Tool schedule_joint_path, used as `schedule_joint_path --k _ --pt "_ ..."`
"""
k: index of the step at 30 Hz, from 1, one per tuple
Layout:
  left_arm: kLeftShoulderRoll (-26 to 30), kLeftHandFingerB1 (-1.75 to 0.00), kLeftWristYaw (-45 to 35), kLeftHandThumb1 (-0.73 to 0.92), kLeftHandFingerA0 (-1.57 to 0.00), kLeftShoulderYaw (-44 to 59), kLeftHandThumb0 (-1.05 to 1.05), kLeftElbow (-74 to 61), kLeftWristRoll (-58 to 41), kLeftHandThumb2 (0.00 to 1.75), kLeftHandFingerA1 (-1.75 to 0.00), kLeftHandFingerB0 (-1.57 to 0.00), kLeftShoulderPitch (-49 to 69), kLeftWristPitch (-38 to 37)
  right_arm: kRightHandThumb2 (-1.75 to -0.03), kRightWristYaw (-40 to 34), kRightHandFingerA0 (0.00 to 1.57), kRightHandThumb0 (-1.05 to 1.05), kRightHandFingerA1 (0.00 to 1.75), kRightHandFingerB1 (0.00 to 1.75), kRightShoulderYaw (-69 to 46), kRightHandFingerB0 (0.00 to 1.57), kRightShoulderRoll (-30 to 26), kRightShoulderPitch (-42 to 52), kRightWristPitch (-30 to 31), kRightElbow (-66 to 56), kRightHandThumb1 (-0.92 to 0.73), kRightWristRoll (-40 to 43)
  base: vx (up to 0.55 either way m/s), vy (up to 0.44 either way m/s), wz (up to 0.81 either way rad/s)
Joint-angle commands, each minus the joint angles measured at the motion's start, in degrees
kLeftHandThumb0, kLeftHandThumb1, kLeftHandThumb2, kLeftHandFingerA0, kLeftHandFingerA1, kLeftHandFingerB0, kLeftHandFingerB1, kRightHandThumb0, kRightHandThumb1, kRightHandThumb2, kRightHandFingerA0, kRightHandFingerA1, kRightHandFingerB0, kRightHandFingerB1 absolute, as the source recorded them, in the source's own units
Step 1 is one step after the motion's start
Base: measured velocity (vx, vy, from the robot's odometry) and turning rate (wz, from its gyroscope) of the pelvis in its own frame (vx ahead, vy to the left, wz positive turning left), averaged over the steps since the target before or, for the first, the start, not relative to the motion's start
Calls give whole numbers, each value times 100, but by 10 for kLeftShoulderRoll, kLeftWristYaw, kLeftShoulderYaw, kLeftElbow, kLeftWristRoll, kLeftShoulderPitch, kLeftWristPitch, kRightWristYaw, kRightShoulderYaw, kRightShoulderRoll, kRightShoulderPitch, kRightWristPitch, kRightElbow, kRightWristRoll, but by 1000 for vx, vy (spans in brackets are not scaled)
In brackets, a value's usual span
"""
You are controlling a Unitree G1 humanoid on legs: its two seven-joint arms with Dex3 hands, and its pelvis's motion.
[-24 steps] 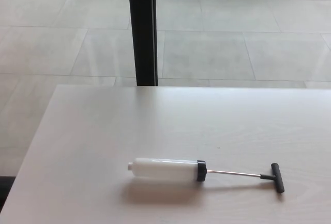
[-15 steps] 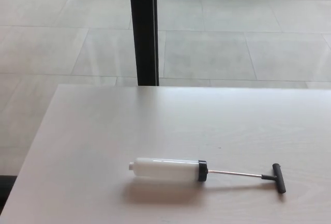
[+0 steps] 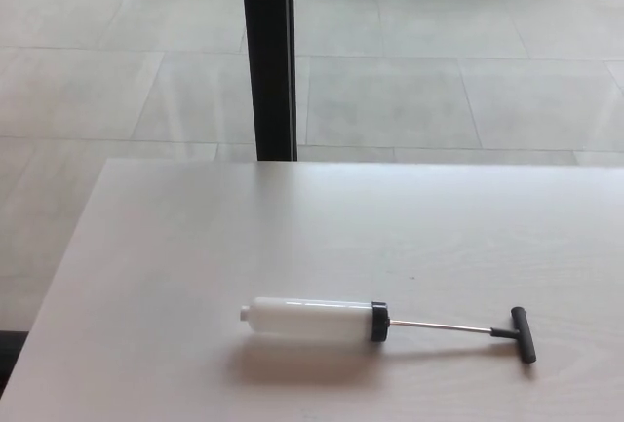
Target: The robot uses its left hand to lift the air pump kept on the middle of the desk and use the right hand to compress the handle
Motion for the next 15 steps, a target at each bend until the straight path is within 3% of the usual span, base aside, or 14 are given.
schedule_joint_path --k 1,6,8,14,15 --pt "21 -30 106 61 -22 -92 -87 -204 155 60 -45 -30 -39 -20 -104 4 2 -34 51 47 4 0 -16 -7 -14 9 -51 12 0 0 0" --pt "-1 -30 117 64 -23 -145 -87 -310 197 60 -43 -29 -97 6 -104 -6 2 -35 51 47 15 0 -15 -6 -14 2 -48 1 0 0 0" --pt "-24 -33 114 62 -30 -181 -80 -382 224 59 -38 -30 -123 19 -103 1 2 -36 51 48 13 0 -11 -6 -12 -2 -48 7 0 0 0" --pt "-90 -31 97 69 -25 -278 -87 -468 266 62 -46 -28 -160 41 -103 -4 2 -35 51 48 21 0 -17 -10 -16 -1 -48 -1 0 0 0" --pt "-103 -43 92 54 -17 -294 -87 -480 268 97 -52 -21 -162 55 -103 -7 2 -35 51 47 23 0 -16 -10 -15 -2 -48 -2 0 0 0"
